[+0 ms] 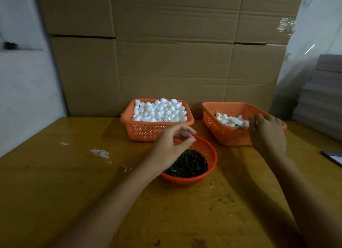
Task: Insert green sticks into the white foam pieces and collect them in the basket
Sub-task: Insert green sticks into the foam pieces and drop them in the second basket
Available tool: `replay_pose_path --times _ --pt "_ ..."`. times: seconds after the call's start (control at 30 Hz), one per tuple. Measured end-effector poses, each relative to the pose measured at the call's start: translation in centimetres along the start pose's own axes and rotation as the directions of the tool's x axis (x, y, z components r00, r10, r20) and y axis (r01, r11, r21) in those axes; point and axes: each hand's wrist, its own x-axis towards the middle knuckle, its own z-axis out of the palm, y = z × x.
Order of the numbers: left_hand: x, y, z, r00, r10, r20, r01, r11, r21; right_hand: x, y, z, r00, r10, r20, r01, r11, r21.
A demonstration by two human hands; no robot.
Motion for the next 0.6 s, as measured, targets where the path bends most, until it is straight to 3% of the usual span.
replay_pose_path --times 0.13,0.27,0.4,0.5,0.6 --pt "0.2 -0.7 0.1 1.000 0.006 -0.018 -0.005 0.999 0.037 -2.3 -4.7 -0.6 0.962 -0.257 0.095 0.232 0.948 0.215" --pt "0.3 -1.1 0.1 0.995 0.045 -0.094 -0.033 0.992 0.119 -5.0 -8.7 -1.7 0.809 -0.579 0.102 0.533 0.795 0.290" --pt "0.3 -1.0 0.1 0.991 0.052 -0.124 -0.028 0.982 0.187 -6.6 -10.5 -1.7 0.649 -0.684 0.332 0.540 0.722 0.432" --pt "0.6 -0.8 0.0 0.979 0.054 -0.194 -0.003 0.967 0.255 -7.1 -11.0 -0.9 0.498 -0.681 0.537 0.545 0.727 0.417" --pt "1.4 -0.7 -0.8 0.972 0.095 -0.216 0.009 0.901 0.434 -7.0 -11.0 -1.1 0.465 -0.658 0.593 0.547 0.740 0.392"
